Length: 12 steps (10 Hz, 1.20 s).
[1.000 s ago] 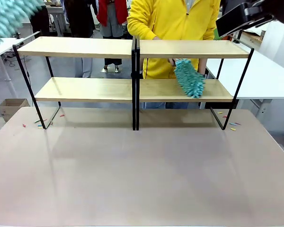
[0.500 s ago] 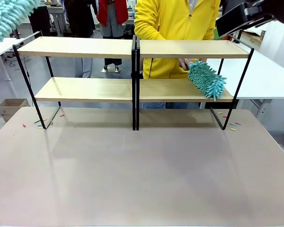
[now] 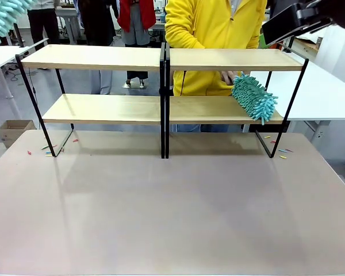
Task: Clean the shelves.
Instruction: Clean another randomly selected level of the Shelf with the Duster.
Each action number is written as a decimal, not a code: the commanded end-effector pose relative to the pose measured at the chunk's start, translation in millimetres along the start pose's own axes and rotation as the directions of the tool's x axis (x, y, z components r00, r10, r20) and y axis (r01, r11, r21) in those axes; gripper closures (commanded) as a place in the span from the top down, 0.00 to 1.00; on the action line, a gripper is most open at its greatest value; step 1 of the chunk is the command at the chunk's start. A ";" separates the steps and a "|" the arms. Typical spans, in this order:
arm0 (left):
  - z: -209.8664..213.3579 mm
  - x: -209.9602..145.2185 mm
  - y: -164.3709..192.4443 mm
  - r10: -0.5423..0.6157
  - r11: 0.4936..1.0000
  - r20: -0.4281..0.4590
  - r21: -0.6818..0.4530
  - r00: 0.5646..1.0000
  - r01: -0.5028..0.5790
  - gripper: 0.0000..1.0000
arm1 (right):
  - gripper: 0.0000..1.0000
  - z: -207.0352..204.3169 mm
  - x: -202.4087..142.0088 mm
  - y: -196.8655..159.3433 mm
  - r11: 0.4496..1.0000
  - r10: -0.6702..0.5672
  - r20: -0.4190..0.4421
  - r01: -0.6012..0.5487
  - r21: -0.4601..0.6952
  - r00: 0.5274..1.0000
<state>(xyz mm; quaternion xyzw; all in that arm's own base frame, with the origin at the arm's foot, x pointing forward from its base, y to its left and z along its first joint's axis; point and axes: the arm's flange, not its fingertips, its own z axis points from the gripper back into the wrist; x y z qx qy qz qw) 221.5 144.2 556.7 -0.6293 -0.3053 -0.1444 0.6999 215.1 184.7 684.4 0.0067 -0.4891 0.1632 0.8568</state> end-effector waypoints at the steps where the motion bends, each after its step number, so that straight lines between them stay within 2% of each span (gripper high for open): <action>1: 1.1 -1.7 0.1 -0.026 1.000 0.000 -0.013 1.000 0.026 0.00 | 1.00 -0.3 -0.1 -0.5 1.000 -0.005 0.002 0.005 -0.004 1.000; 2: 0.0 0.0 0.0 0.000 1.000 0.000 0.000 1.000 0.000 0.12 | 1.00 -0.3 -0.1 -0.5 1.000 -0.005 0.002 0.005 -0.004 1.000; 4: -34.6 -16.0 -6.8 -0.029 0.995 -0.262 -0.097 0.965 0.004 0.12 | 1.00 -0.3 -0.1 -0.5 1.000 -0.005 0.002 0.005 -0.004 1.000; 5: -57.3 -30.4 -6.0 -0.037 0.993 -0.403 -0.116 0.915 -0.011 0.12 | 1.00 -0.3 -0.1 -0.5 1.000 -0.005 0.002 0.005 -0.004 1.000; 6: -78.3 -47.5 -5.1 -0.053 0.983 -0.572 -0.174 0.819 -0.057 0.12 | 1.00 -0.3 -0.1 -0.5 1.000 -0.005 0.002 0.005 -0.004 1.000; 7: -97.0 -66.8 -1.7 -0.036 0.996 -0.655 -0.089 0.755 -0.029 0.12 | 1.00 -0.3 -0.1 -0.5 1.000 -0.005 0.002 0.005 -0.004 1.000; 8: -109.1 -81.4 5.9 0.031 0.998 -0.691 0.058 0.722 0.013 0.12 | 1.00 -0.3 -0.1 -0.5 1.000 -0.005 0.002 0.005 -0.004 1.000; 9: -120.2 -94.2 19.3 0.121 0.980 -0.704 0.198 0.700 0.030 0.12 | 1.00 -0.3 -0.1 -0.5 1.000 -0.005 0.002 0.005 -0.004 1.000; 10: -132.4 -104.4 38.3 0.183 0.933 -0.680 0.348 0.710 0.092 0.12 | 1.00 -0.3 -0.1 -0.5 1.000 -0.005 0.002 0.005 -0.004 1.000; 11: -145.9 -115.6 56.0 0.216 0.917 -0.675 0.389 0.706 0.091 0.12 | 1.00 -0.3 -0.1 -0.5 1.000 -0.005 0.002 0.005 -0.004 1.000; 12: -158.8 -125.6 73.5 0.232 0.898 -0.651 0.429 0.723 0.099 0.12 | 1.00 -0.3 -0.1 -0.5 1.000 -0.005 0.002 0.005 -0.004 1.000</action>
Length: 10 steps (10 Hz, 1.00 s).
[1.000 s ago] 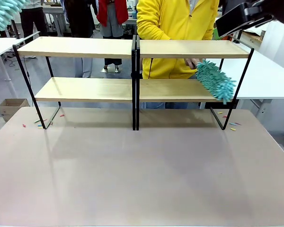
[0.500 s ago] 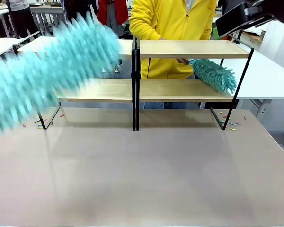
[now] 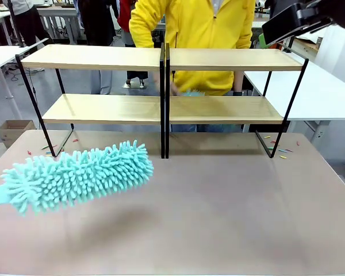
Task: Clean the shelves.
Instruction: Clean another randomly selected level of the Shelf with the Duster.
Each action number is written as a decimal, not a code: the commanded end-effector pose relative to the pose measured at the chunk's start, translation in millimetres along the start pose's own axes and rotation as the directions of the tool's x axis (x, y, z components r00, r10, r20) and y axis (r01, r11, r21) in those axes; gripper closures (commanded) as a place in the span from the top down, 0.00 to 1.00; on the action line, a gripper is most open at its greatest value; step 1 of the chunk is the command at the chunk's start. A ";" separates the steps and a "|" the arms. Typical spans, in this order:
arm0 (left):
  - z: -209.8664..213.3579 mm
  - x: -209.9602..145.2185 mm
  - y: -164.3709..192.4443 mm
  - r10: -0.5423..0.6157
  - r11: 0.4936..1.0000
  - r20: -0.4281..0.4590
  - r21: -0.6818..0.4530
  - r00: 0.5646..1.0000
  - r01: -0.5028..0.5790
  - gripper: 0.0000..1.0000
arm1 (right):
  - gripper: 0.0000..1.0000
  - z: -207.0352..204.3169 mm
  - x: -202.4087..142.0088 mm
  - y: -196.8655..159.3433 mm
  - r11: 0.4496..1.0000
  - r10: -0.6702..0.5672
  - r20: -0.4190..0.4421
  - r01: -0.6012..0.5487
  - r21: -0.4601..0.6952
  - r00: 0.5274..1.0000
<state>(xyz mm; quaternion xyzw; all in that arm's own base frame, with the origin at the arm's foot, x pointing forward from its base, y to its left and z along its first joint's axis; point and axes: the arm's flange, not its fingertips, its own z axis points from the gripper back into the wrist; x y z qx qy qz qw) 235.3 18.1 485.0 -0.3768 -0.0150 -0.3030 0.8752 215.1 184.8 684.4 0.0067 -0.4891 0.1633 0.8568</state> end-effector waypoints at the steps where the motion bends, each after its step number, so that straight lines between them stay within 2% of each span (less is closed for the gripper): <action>1: -97.8 -14.4 21.0 0.082 0.996 0.061 0.017 0.995 -0.083 0.12 | 1.00 -0.4 -0.1 -0.6 1.000 -0.005 0.002 0.005 -0.004 1.000; 2: -112.6 -10.1 35.3 0.142 0.987 0.081 0.070 0.987 -0.148 0.12 | 1.00 -0.4 -0.1 -0.6 1.000 -0.005 0.002 0.005 -0.004 1.000; 3: -125.4 -8.9 40.7 0.284 0.959 0.024 -0.002 0.958 -0.284 0.12 | 1.00 -0.4 -0.1 -0.6 1.000 -0.005 0.002 0.005 -0.004 1.000; 4: -14.7 29.1 27.9 0.085 0.994 0.037 0.065 0.996 -0.087 0.12 | 1.00 -0.4 -0.1 -0.6 1.000 -0.005 0.002 0.005 -0.004 1.000; 6: -14.7 29.1 27.9 0.085 0.994 0.037 0.065 0.996 -0.087 0.12 | 1.00 -0.4 -0.1 -0.6 1.000 -0.005 0.002 0.005 -0.004 1.000; 7: -29.3 41.2 42.1 0.155 0.986 0.025 0.061 0.988 -0.156 0.12 | 1.00 -0.4 -0.1 -0.6 1.000 -0.005 0.002 0.005 -0.004 1.000; 8: -50.3 46.1 33.5 0.113 0.979 0.077 0.163 0.991 -0.125 0.12 | 1.00 -0.4 -0.1 -0.6 1.000 -0.005 0.002 0.005 -0.004 1.000; 9: -66.5 49.4 32.2 0.105 0.959 0.159 0.246 0.982 -0.142 0.12 | 1.00 -0.4 -0.1 -0.6 1.000 -0.005 0.002 0.005 -0.004 1.000; 10: -79.0 48.7 31.7 0.087 0.949 0.178 0.285 0.980 -0.136 0.12 | 1.00 -0.4 -0.1 -0.6 1.000 -0.005 0.002 0.005 -0.004 1.000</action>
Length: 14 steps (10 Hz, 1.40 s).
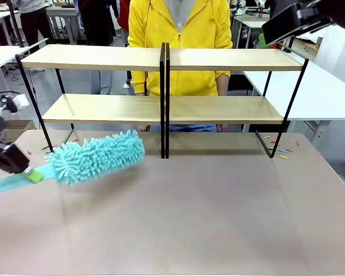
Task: Clean the shelves.
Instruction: Clean another randomly selected level of the Shelf with the Duster.
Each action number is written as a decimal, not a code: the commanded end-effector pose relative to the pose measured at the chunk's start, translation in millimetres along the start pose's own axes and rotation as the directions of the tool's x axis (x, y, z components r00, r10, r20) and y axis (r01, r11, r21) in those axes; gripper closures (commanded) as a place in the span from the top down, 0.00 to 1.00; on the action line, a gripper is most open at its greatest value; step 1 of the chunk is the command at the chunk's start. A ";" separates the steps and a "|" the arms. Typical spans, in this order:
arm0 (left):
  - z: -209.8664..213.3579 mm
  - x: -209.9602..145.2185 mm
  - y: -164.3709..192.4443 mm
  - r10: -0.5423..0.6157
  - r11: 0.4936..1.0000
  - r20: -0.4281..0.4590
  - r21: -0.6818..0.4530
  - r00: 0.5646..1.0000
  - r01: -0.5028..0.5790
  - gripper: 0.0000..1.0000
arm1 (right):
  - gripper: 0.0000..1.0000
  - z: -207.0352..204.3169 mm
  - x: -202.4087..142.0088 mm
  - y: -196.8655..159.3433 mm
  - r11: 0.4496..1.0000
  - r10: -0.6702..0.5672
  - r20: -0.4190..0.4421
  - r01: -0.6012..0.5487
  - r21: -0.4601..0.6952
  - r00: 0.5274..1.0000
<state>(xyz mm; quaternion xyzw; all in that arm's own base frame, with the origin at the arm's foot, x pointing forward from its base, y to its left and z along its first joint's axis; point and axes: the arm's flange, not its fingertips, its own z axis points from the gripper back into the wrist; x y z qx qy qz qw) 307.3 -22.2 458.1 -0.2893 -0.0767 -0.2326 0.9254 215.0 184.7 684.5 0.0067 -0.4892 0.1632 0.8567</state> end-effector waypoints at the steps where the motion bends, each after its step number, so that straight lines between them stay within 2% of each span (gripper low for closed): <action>1: -54.6 -29.4 -10.5 0.058 0.987 0.072 0.148 0.996 -0.069 0.12 | 1.00 -0.5 -0.1 -0.5 1.000 -0.005 0.001 0.005 -0.004 1.000; 2: -66.3 -29.7 -8.4 0.071 0.977 0.041 0.196 0.997 -0.077 0.00 | 1.00 -0.5 -0.1 -0.5 1.000 -0.005 0.001 0.005 -0.004 1.000; 3: -75.3 -29.2 -8.7 0.072 0.967 0.037 0.244 0.997 -0.079 0.00 | 1.00 -0.5 -0.1 -0.5 1.000 -0.005 0.001 0.005 -0.004 1.000; 4: -81.2 -26.1 -6.3 0.099 0.965 0.016 0.243 0.995 -0.100 0.00 | 1.00 -0.5 -0.1 -0.5 1.000 -0.005 0.001 0.005 -0.004 1.000; 6: -102.5 -15.4 11.9 0.138 0.921 0.176 0.340 0.975 -0.191 0.00 | 1.00 -0.5 -0.1 -0.5 1.000 -0.005 0.001 0.005 -0.004 1.000; 8: -109.7 -17.6 23.5 0.177 0.892 0.164 0.391 0.971 -0.228 0.00 | 1.00 -0.5 -0.1 -0.5 1.000 -0.005 0.001 0.005 -0.004 1.000; 12: -97.0 -23.7 36.1 0.278 0.789 0.195 0.513 0.940 -0.340 0.00 | 1.00 -0.5 -0.1 -0.5 1.000 -0.005 0.001 0.005 -0.004 1.000; 14: -85.5 -32.6 36.3 0.337 0.701 0.247 0.579 0.909 -0.417 0.00 | 1.00 -0.5 -0.1 -0.5 1.000 -0.005 0.001 0.005 -0.004 1.000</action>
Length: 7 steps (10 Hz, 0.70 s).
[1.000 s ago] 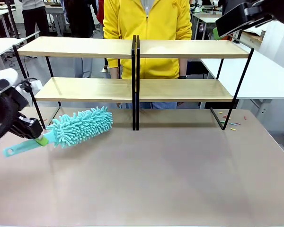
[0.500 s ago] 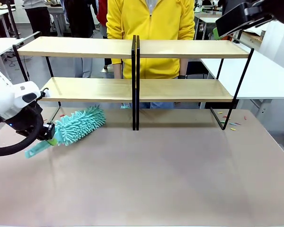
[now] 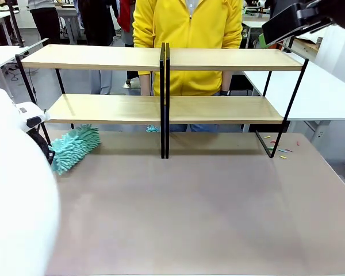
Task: Clean the shelves.
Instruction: Clean another randomly selected level of the Shelf with the Duster.
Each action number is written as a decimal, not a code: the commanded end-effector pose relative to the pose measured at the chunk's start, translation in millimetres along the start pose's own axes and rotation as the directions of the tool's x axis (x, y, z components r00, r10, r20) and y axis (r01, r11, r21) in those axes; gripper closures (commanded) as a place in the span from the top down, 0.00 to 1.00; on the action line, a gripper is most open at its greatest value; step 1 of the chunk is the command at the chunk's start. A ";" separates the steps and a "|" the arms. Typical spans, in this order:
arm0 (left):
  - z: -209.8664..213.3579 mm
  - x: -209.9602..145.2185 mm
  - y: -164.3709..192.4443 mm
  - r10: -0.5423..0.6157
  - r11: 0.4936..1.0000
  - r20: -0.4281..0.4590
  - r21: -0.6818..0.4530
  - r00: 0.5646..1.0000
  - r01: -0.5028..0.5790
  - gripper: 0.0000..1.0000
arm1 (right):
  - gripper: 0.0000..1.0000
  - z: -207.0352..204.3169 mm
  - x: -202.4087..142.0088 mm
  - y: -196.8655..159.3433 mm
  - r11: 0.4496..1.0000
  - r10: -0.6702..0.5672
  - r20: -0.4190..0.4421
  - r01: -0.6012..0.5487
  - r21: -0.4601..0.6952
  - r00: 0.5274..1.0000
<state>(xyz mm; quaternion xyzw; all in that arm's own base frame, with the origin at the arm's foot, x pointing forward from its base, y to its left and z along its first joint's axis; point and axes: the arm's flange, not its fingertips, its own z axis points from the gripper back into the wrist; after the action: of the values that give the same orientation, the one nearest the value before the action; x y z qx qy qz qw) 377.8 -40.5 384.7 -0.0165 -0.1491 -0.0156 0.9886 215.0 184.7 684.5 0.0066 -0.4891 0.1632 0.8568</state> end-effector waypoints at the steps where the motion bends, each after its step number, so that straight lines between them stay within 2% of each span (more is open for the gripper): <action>1: 4.5 -84.4 10.5 0.099 0.991 -0.022 0.093 0.995 -0.096 0.00 | 1.00 -0.4 -0.1 -0.5 1.000 -0.005 0.001 0.005 -0.004 1.000; 2: 5.9 -84.0 12.5 0.122 0.986 -0.036 0.115 0.992 -0.117 0.00 | 1.00 -0.4 -0.1 -0.5 1.000 -0.005 0.001 0.005 -0.004 1.000; 3: 7.6 -83.9 12.7 0.133 0.981 0.004 0.141 0.991 -0.132 0.00 | 1.00 -0.4 -0.1 -0.5 1.000 -0.005 0.001 0.005 -0.004 1.000; 5: 8.9 -84.0 7.4 0.068 0.991 0.123 0.110 0.990 -0.081 0.00 | 1.00 -0.4 -0.1 -0.5 1.000 -0.005 0.001 0.005 -0.004 1.000; 7: 13.6 -86.9 -0.5 0.034 0.993 0.257 0.103 0.966 -0.062 0.00 | 1.00 -0.4 -0.1 -0.5 1.000 -0.005 0.001 0.005 -0.004 1.000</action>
<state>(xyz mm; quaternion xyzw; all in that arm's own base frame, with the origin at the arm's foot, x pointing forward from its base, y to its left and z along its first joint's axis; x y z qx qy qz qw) 375.2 -51.3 415.9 0.0354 -0.2283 0.0284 0.9725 215.1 184.7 684.5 0.0066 -0.4891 0.1632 0.8568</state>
